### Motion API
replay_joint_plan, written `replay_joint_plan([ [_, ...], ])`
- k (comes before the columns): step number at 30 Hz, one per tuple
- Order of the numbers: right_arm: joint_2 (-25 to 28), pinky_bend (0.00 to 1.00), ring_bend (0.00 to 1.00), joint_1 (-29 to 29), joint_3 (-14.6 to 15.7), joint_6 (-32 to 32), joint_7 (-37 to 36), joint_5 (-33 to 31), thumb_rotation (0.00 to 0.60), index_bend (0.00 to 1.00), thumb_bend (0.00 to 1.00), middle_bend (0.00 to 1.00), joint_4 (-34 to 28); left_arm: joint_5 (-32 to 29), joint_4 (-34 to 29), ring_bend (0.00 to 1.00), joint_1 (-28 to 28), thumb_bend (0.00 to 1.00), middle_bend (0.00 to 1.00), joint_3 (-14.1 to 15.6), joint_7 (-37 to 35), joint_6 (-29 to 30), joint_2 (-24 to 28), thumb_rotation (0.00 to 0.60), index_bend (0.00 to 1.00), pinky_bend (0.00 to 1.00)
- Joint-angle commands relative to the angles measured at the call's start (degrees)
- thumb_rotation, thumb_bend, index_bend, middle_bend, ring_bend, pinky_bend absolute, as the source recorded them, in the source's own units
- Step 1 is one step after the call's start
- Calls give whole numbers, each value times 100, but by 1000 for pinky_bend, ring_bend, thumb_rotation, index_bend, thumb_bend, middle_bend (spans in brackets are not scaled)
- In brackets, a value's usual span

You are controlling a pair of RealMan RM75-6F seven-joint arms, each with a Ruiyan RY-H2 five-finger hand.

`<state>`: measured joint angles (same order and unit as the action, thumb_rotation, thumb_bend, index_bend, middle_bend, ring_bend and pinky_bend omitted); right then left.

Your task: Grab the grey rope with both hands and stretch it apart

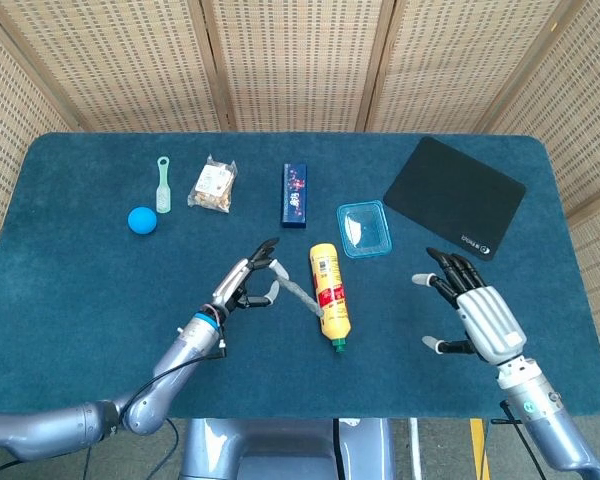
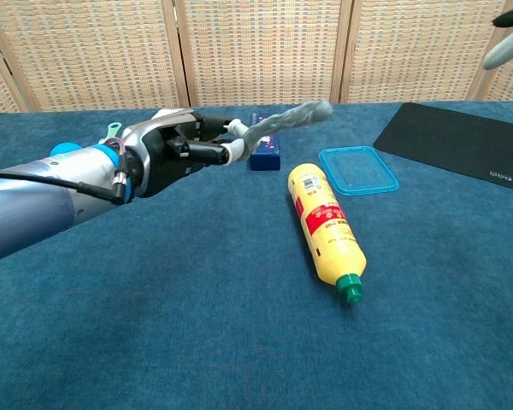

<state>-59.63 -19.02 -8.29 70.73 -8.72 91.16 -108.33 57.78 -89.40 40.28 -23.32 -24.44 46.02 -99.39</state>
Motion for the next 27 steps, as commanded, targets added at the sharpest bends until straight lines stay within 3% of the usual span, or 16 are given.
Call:
replay_joint_plan([
  [1,-57,0,0,-198,-77,-170,-252,-43,600,320,0,0,-87,-170,-18,0,106,577,0,-91,111,25,-58,600,777,0],
  [12,-402,0,0,-736,-323,-578,29,-374,600,444,6,0,-116,-597,-89,0,334,577,0,-181,474,151,-166,600,778,0],
  [27,-910,0,0,-1399,-729,-971,856,-1449,600,522,191,0,-475,-919,34,0,607,577,0,-265,706,216,-451,600,779,0],
])
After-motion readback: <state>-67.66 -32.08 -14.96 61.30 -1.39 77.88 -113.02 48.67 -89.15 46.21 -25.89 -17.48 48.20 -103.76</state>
